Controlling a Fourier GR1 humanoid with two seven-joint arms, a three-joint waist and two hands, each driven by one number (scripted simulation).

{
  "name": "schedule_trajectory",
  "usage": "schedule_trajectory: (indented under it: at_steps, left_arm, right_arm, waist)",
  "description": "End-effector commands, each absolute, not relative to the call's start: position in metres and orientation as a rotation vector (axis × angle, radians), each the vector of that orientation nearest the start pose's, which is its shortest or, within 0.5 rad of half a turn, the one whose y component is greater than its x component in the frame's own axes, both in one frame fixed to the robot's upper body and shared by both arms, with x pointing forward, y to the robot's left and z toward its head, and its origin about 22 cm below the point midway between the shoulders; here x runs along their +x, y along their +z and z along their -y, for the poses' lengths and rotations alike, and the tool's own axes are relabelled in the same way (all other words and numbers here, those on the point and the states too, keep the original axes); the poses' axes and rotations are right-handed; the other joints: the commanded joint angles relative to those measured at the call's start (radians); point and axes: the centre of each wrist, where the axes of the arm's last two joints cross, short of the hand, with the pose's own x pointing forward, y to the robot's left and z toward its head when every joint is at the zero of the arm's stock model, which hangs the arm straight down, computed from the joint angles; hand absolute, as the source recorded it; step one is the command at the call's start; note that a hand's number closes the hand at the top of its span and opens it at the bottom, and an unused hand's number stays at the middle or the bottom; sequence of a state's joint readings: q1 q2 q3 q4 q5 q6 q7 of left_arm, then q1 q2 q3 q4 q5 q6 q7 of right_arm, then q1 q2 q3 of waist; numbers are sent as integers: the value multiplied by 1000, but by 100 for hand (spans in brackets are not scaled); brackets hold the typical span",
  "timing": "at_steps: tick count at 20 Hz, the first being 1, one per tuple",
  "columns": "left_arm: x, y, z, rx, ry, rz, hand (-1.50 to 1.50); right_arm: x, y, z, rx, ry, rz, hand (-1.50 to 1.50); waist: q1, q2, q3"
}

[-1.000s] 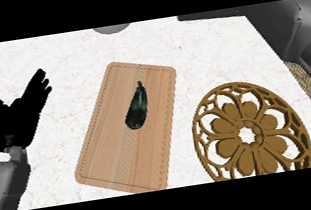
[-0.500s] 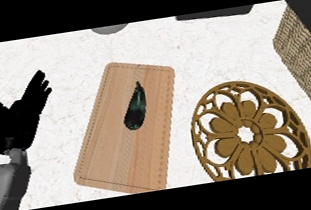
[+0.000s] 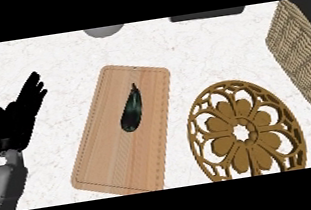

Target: Pick the squash from the placemat and place it in the basket

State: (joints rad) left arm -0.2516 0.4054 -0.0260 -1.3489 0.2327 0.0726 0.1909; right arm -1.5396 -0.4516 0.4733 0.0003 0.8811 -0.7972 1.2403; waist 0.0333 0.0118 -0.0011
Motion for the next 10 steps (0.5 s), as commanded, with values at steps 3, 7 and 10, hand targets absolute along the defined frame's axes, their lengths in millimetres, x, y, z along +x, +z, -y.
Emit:
schedule_trajectory:
  at_steps: [3, 7, 10]
  left_arm:
    - [305, 39, -313, 191, -67, 1387, 0]
    - [299, 38, -320, 185, -91, 1388, 0]
    - [295, 36, -320, 192, -72, 1379, 0]
  right_arm:
    - [485, 224, 254, -1774, -446, 806, 150]
    - [478, 196, 281, -1756, -476, 826, 150]
    - [476, 171, 277, -1726, -478, 837, 150]
  waist:
    - [-18, -5, 0]
    - [-19, -6, 1]
    - [-28, -12, 1]
